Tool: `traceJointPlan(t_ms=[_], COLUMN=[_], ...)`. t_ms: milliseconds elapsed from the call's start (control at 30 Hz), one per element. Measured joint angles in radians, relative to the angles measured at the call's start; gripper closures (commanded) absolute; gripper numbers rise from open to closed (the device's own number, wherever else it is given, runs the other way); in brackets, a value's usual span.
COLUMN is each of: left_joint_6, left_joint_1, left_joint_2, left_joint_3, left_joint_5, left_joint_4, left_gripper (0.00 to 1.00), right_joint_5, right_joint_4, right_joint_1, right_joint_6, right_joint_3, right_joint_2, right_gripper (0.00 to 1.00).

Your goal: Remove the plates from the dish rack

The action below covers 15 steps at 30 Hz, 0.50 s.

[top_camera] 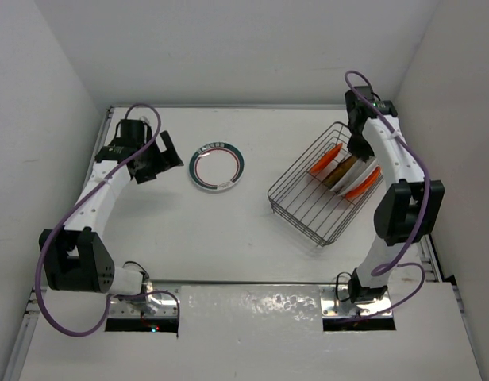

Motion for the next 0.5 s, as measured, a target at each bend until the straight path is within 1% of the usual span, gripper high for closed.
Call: traceJointPlan(t_ms=[33, 233, 367, 467, 500], left_joint_6=[0.002, 0.002, -0.002, -0.013, -0.021], left_joint_1=[0.0, 0.0, 0.0, 0.0, 0.0], left_joint_2=[0.0, 0.007, 0.018, 0.028, 0.031], left_joint_3=[0.0, 0.029, 0.062, 0.082, 0.084], left_joint_5=[0.002, 0.014, 0.025, 0.061, 0.096], left_joint_4=[-0.002, -0.01, -0.011, -0.004, 0.008], left_gripper=[0.0, 0.0, 0.0, 0.0, 0.0], right_joint_5=[0.008, 0.06, 0.085, 0.087, 0.077], right_joint_4=[-0.011, -0.113, -0.154, -0.201, -0.203], right_joint_1=[0.004, 0.013, 0.012, 0.012, 0.012], right_joint_6=[0.007, -0.01, -0.033, -0.053, -0.063], right_joint_3=[0.016, 0.185, 0.252, 0.336, 0.357], right_joint_2=[0.003, 0.027, 0.008, 0.0, -0.003], right_gripper=[1.0, 1.0, 1.0, 1.0, 1.0])
